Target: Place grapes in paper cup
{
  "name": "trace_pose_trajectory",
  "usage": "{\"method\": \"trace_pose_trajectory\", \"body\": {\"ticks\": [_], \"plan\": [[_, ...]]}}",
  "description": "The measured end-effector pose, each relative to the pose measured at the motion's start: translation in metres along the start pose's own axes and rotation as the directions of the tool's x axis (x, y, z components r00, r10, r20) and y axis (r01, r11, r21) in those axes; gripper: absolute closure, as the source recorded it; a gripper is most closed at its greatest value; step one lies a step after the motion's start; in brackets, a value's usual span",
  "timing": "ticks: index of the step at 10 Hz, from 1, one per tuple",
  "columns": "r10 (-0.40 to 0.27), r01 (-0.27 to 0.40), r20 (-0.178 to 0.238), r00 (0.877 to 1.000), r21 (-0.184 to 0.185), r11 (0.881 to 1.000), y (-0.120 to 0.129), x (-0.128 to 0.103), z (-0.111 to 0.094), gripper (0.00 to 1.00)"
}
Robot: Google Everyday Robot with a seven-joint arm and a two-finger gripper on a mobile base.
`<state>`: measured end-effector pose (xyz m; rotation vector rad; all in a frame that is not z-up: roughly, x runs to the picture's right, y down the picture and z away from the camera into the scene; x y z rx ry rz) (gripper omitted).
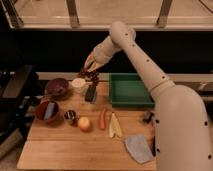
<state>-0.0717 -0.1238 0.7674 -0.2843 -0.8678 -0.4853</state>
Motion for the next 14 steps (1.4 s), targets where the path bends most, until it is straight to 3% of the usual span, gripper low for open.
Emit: {"method": "trace_pose_trajectory", "body": {"ticks": [7,11,12,14], "plan": [[0.002,-0.002,-0.003,1.000,0.002,1.000,0.001,0.002,-0.002,1.00],[-0.035,0.035,0.001,0.999,0.120,0.992,-0.024,0.006,0.000,1.00],[-0.050,0.046,0.016,0.999,0.158,0.986,-0.034,0.007,0.006,1.00],[-0.072,0.061,0.047,0.996,0.198,0.978,-0.046,0.006,0.016,1.00]]}}
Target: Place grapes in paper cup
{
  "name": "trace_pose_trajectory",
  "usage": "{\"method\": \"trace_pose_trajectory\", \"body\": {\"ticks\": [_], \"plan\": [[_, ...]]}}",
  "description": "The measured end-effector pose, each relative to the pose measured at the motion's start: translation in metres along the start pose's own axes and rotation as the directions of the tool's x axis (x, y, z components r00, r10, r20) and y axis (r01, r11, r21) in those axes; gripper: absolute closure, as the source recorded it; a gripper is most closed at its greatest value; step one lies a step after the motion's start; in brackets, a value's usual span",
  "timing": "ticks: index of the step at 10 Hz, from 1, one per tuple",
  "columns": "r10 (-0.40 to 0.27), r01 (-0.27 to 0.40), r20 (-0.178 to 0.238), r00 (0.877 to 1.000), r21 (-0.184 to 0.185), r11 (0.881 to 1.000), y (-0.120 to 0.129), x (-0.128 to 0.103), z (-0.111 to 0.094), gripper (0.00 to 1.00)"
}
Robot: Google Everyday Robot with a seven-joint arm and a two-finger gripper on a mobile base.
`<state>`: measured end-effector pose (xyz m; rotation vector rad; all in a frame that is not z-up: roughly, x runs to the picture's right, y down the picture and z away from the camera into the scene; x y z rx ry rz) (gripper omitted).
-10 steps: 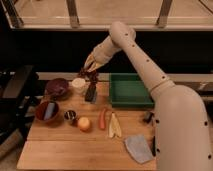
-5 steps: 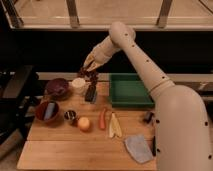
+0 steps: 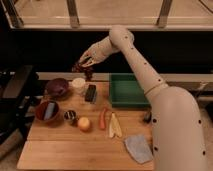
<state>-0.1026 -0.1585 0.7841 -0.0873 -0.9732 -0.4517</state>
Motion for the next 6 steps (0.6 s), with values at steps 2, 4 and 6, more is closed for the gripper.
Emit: {"method": "trace_pose_trajectory", "body": {"ticks": [2,4,6], "plan": [[-0.012,0.011,0.041,0.999,0.036,0.999,-0.007,0.000,0.014,1.00],[-0.020,0.015,0.080,0.997,0.063,0.998,-0.010,0.000,0.030,1.00],[-0.022,0.014,0.101,0.995,0.072,0.997,-0.009,0.000,0.042,1.00]]}}
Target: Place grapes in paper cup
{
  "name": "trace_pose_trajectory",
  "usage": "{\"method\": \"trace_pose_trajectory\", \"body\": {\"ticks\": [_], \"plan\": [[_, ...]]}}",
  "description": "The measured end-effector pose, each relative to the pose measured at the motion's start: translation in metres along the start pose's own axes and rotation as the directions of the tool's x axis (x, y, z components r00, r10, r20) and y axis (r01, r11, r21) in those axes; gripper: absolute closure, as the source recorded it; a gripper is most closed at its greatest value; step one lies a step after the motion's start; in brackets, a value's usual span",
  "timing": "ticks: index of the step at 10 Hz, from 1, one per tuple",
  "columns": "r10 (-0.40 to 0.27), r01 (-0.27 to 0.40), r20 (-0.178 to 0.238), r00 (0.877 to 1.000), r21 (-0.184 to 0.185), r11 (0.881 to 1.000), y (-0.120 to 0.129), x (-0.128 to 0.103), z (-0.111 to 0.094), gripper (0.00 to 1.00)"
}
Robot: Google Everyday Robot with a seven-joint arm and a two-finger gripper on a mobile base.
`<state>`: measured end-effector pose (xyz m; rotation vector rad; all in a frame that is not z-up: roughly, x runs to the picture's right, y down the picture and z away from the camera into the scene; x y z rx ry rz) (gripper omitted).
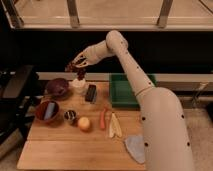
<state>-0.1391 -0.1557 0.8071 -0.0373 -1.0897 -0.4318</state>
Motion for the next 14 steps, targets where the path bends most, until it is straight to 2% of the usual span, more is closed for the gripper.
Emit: {"method": "trace_pose_trajectory", "body": {"ticks": [3,10,11,14], "plan": [[0.006,-0.007,0.020,1.000,0.009,1.000,0.010,0.007,0.017,1.00],[0.082,-0.083,0.020,0.996,0.025,0.996,0.036,0.029,0.043,1.00],[0.097,-0.098,0.018,0.995,0.027,0.995,0.040,0.032,0.045,0.96],[0.143,-0.143,0.013,0.990,0.027,0.989,0.051,0.040,0.049,0.66]]}}
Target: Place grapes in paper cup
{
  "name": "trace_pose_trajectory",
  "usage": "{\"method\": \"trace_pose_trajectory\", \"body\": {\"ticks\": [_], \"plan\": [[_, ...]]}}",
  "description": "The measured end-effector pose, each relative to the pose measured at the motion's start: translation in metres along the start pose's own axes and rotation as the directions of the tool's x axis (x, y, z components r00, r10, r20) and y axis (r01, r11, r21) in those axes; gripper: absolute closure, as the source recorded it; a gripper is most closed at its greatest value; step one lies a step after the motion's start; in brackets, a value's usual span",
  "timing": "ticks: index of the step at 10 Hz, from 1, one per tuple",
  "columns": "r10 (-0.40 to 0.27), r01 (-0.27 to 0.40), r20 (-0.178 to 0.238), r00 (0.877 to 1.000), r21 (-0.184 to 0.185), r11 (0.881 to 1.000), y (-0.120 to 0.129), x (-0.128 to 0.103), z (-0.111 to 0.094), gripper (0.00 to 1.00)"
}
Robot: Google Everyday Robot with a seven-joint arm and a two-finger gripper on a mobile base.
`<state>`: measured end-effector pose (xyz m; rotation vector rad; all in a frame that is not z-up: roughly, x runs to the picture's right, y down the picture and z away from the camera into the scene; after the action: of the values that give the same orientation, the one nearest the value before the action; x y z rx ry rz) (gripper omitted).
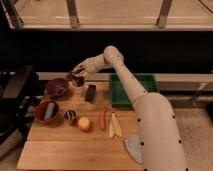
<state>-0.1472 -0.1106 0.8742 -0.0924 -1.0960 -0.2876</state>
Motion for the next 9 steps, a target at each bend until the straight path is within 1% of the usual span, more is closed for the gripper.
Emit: {"method": "trace_pose_trajectory", "body": {"ticks": [1,2,3,4,6,9], "plan": [[0.022,-0.022,-0.003,1.000,0.005,1.000,0.004,0.005,-0.001,0.54],[0.039,-0.039,-0.003,0.999,0.009,0.999,0.008,0.007,-0.001,0.44],[0.052,-0.052,-0.001,0.999,0.010,0.999,0.012,0.009,0.001,0.37],[0.071,-0.071,0.003,0.997,0.011,0.997,0.018,0.010,0.002,0.33],[0.096,-0.096,0.008,0.995,0.012,0.995,0.025,0.012,0.005,0.33],[0.108,-0.108,0.015,0.994,0.009,0.994,0.029,0.011,0.007,0.33]]}}
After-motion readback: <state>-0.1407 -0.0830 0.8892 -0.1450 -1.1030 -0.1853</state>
